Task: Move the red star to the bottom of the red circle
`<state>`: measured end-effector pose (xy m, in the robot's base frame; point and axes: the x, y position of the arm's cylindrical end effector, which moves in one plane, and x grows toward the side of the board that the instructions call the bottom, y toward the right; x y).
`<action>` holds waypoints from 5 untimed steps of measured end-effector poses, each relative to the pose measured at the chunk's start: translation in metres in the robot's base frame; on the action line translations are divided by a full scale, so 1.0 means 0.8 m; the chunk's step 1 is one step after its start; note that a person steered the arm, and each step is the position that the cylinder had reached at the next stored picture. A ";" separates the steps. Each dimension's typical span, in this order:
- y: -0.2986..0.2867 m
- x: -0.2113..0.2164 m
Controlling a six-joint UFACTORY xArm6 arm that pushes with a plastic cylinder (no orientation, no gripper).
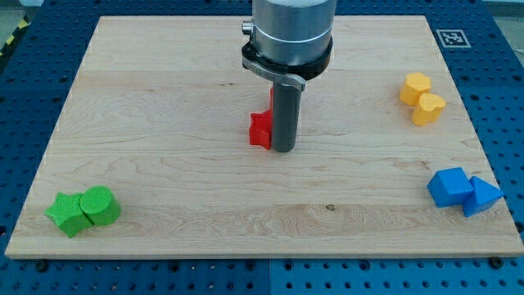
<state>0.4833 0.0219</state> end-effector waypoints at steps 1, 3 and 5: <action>-0.039 0.011; -0.153 0.003; -0.136 -0.027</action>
<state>0.4617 -0.0872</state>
